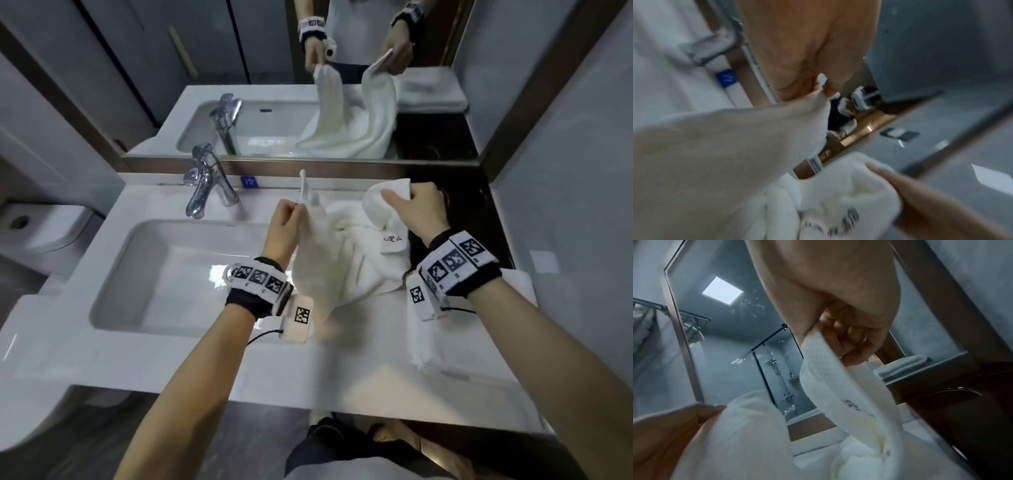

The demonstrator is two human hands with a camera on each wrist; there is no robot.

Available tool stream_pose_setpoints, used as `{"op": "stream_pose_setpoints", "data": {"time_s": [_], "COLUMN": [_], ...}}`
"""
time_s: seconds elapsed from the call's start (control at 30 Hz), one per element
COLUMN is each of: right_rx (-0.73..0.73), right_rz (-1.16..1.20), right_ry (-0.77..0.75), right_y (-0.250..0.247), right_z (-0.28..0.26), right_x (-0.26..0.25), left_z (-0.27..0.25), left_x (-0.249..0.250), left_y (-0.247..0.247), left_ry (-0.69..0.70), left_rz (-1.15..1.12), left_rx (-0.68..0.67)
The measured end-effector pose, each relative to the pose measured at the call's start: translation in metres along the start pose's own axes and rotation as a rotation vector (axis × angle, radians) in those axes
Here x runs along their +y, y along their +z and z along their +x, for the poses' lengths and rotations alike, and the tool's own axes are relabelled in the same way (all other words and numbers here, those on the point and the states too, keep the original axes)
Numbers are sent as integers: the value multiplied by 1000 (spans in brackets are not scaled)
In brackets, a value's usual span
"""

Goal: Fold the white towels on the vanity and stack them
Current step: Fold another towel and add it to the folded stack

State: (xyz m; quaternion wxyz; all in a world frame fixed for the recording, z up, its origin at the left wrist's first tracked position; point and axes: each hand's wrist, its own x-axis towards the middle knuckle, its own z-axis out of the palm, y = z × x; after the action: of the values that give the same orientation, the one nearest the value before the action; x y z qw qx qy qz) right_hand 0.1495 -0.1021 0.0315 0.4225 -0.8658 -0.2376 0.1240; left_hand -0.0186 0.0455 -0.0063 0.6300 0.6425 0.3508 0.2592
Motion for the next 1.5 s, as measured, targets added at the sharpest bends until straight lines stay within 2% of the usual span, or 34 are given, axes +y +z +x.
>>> {"op": "stream_pose_setpoints", "data": {"time_s": [0.13,0.2,0.33,0.43,0.53,0.63,0.7,0.77,0.83,0.9,0.97,1.1,1.2,1.37,1.5], "right_rx": [-131,-211,-415,-470,-460,-417,-400,-409,-436,-465,-440,-153,-34,-57,-78], "right_rz": [16,16,178,201,89,7,-3,-15,-8,13,68,250,204,216,221], "right_ry": [-3,-10,42,52,-20,-48,-60,-63,-58,-67,-88,-136,-242,-220,-264], "right_y": [5,6,5,1,-2,-2,-2,-3,-4,-6,-7,-6,0,8,15], "right_z": [-4,-7,-13,-19,-23,-26,-28,-30,-31,-31,-31,-41,-49,-49,-50], "right_x": [-6,-6,-4,-2,4,7,9,9,10,13,17,22,23,18,17], "left_z": [-29,-39,-48,-45,-43,-40,-34,-26,-19,-15,-11,-8,-6,-2,1], "left_x": [8,2,-9,-16,-16,-11,-6,-1,4,10,15,24,32,44,49], "left_y": [30,41,57,59,54,48,46,44,41,41,42,45,45,37,26], "left_ry": [287,377,414,461,545,497,522,615,657,607,566,545,555,486,459], "left_rz": [179,215,258,402,411,331,396,541,580,535,519,489,453,456,469], "left_rx": [-163,-222,-329,-376,-367,-306,-203,-143,-218,-330,-380,-342,-379,-488,-439]}}
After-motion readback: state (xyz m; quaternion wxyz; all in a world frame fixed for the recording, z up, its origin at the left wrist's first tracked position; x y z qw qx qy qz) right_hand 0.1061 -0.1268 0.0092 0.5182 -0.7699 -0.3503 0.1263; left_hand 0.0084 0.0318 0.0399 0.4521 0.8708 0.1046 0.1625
